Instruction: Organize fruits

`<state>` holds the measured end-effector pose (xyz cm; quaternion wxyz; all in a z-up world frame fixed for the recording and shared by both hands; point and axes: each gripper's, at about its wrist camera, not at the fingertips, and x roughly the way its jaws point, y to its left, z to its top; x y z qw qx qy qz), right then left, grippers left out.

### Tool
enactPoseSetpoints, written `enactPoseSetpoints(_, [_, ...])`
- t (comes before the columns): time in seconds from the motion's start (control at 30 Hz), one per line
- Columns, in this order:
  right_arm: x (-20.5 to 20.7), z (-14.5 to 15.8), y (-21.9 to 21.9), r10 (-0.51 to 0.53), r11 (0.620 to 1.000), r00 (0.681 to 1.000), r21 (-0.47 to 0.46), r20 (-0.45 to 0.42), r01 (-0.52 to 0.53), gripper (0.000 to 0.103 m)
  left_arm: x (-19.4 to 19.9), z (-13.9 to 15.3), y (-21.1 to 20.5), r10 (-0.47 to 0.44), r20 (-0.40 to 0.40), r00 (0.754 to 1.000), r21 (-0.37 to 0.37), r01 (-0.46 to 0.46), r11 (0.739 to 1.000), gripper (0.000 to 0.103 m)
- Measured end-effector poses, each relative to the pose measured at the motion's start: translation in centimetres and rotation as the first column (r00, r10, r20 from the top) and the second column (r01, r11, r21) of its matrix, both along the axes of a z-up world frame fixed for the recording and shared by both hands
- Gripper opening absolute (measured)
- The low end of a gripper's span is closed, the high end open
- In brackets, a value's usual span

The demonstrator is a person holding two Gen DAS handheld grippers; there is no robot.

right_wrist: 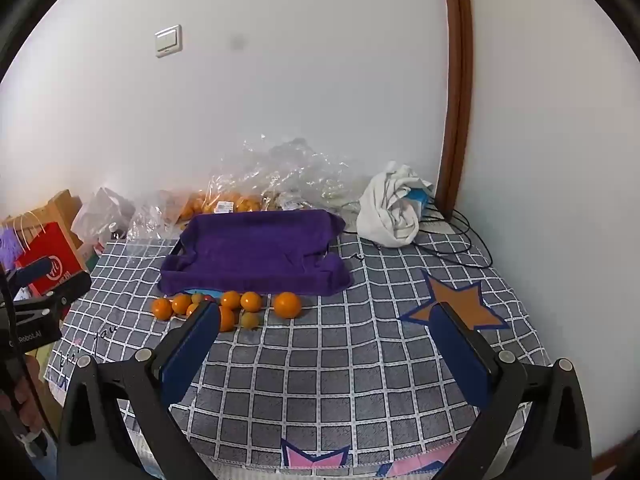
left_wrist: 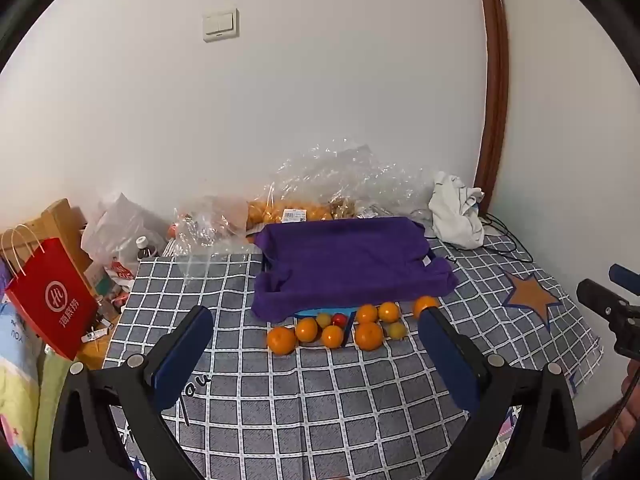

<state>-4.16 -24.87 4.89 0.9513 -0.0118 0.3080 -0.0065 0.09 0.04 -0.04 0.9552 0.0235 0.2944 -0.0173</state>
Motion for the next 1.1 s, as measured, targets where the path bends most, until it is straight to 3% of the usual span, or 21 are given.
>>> enactPoseSetpoints(0.13, [-1.0, 0.1, 0.1, -0.008, 1.0, 1.0, -0.01, 0.022, 0.008, 0.102, 0.4, 0.2, 1.7, 0.005, -0.004, 1.0, -0.076, -0.005, 0.997, 0.103])
enactPoseSetpoints(0.23, [-0.5, 0.2, -0.3, -0.014, 1.0, 1.0, 0.001, -0.019, 0.014, 0.102, -0.1, 0.4, 1.3, 0.009, 0.016, 1.0, -0.051, -0.008, 0.999, 0.103])
enactPoseSetpoints(0.37, [-0.5, 0.7, -0.2, -0.017, 1.0, 1.0, 0.0, -0.009, 0.017, 0.102, -0.6, 0.8, 0.6, 0.015, 0.027, 1.0, -0.024, -0.015, 1.0, 0.103])
enactPoseSetpoints(1.1, [-1.2, 0.2, 0.2, 0.002, 1.0, 1.0, -0.012, 0.009, -0.002, 0.102, -1.8, 0.8, 0.2, 0.011, 0.048, 0.999, -0.017, -0.011, 1.0, 0.103])
